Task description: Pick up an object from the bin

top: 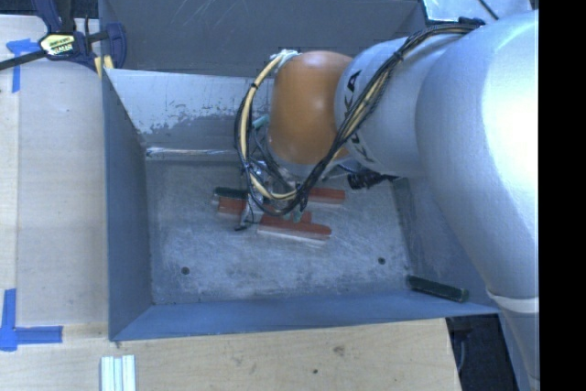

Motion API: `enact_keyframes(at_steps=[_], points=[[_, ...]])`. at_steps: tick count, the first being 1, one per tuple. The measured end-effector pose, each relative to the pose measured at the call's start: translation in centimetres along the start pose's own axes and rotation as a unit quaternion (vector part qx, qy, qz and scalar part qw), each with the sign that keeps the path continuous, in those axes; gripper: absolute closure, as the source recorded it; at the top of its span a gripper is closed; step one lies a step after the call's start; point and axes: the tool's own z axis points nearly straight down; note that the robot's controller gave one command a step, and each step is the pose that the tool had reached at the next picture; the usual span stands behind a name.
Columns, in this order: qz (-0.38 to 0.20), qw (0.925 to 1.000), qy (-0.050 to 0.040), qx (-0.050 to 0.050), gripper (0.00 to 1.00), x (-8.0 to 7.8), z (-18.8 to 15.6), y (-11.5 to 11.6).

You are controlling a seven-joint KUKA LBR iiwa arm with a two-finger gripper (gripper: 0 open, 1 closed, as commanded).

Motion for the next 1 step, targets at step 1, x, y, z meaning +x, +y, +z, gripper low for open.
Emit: enact_keyframes(at_steps=[1], points=[[0.001, 1.0000, -0.0045, -0.001, 1.00, 1.43, -15.80, -1.74]])
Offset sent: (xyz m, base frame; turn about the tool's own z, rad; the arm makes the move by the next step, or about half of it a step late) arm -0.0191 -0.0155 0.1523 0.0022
